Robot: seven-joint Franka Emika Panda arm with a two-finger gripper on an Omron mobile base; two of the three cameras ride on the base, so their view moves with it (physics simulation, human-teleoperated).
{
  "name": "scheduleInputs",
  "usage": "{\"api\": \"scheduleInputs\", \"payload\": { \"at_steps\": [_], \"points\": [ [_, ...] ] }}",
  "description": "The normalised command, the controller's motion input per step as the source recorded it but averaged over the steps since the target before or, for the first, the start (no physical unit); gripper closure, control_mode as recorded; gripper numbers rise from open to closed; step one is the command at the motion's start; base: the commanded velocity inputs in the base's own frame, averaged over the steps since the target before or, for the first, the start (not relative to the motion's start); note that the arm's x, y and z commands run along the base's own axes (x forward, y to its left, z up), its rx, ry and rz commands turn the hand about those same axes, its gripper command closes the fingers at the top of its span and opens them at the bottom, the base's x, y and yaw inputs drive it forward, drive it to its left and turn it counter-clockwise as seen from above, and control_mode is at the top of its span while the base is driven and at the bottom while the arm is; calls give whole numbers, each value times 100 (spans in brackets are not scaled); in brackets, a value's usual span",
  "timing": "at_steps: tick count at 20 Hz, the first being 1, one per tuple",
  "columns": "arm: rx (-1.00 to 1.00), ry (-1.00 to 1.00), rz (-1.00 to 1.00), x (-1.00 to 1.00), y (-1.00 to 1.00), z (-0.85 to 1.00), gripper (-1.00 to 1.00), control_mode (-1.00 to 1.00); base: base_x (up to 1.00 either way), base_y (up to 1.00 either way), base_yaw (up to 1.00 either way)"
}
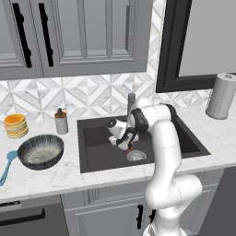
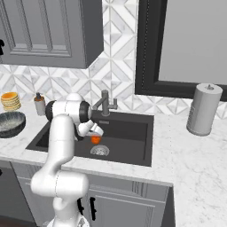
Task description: Pick the squash from the sink and place it in the bowl. Then pick the bowl and place it in the microwave. Then close the microwave door and press the start button.
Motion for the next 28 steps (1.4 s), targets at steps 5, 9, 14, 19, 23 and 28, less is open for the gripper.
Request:
{"api": "scheduleInputs", "payload": {
  "at_steps": [5, 9, 14, 19, 23, 28],
  "points": [
    [0, -2, 3, -65, 19, 27, 100, -100, 0, 0, 0],
    [0, -8, 6, -65, 65, 91, 100, -100, 0, 0, 0],
    [2, -3, 10, -43, 65, 100, 100, -100, 0, 0, 0],
    [11, 0, 10, -51, 50, 100, 100, -100, 0, 0, 0],
    [15, 0, 8, -54, 45, 100, 100, -100, 0, 0, 0],
    [16, 1, 8, -54, 47, 100, 100, -100, 0, 0, 0]
  ]
}}
